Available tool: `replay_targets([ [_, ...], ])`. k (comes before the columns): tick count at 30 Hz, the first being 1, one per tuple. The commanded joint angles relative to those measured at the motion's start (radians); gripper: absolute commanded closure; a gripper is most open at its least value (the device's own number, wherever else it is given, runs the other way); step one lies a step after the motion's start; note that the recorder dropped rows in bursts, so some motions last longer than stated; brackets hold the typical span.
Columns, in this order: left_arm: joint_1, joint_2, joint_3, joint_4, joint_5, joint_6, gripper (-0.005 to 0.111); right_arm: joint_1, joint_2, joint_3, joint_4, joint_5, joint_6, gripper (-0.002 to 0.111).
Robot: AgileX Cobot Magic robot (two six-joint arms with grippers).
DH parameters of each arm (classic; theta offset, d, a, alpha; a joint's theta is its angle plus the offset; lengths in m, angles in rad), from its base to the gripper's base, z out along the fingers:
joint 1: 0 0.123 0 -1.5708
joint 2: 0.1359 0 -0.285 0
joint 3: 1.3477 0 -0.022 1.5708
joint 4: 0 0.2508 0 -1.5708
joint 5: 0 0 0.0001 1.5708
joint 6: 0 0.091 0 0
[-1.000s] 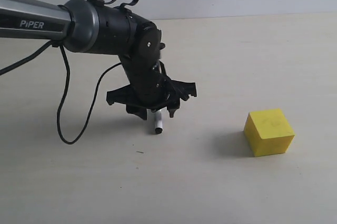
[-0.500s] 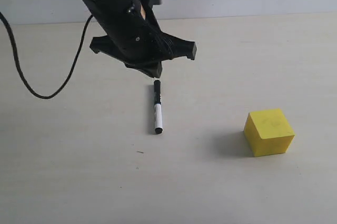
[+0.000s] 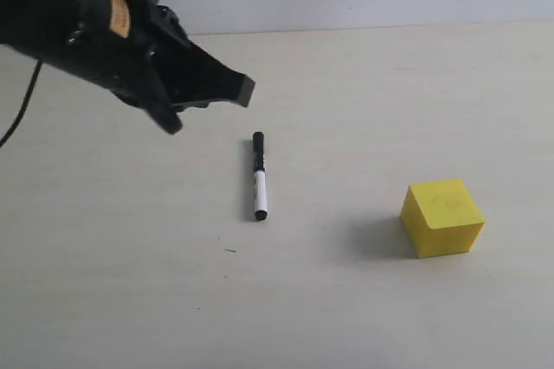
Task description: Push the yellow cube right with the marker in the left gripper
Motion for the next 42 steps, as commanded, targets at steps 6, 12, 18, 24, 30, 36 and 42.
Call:
replay_targets([
  [6,-0.004,-0.364,0.353,0.025,-0.357,0.007,0.107,-0.004,-0.006,0.003,0.000,-0.004,-0.003,0.108],
  [12,-0.004,-0.587,0.541,0.025,-0.491,0.007,0.107,-0.004,-0.006,0.003,0.000,-0.004,-0.003,0.108],
  [18,-0.004,-0.824,0.710,0.025,-0.640,0.007,0.107,-0.004,-0.006,0.003,0.000,-0.004,-0.003,0.108],
  [24,-0.004,-1.036,0.815,0.019,-0.575,-0.014,0.107,-0.004,-0.006,0.003,0.000,-0.004,-0.003,0.108],
  [30,-0.004,-1.121,0.844,0.019,-0.528,-0.014,0.107,-0.004,-0.006,0.003,0.000,-0.004,-0.003,0.108],
  [36,-0.004,-1.127,0.844,0.019,-0.525,-0.014,0.107,-0.004,-0.006,0.003,0.000,-0.004,-0.003,0.108],
  [42,-0.006,-1.127,0.844,0.019,-0.525,-0.014,0.107,-0.004,-0.006,0.003,0.000,-0.004,-0.003,0.108],
])
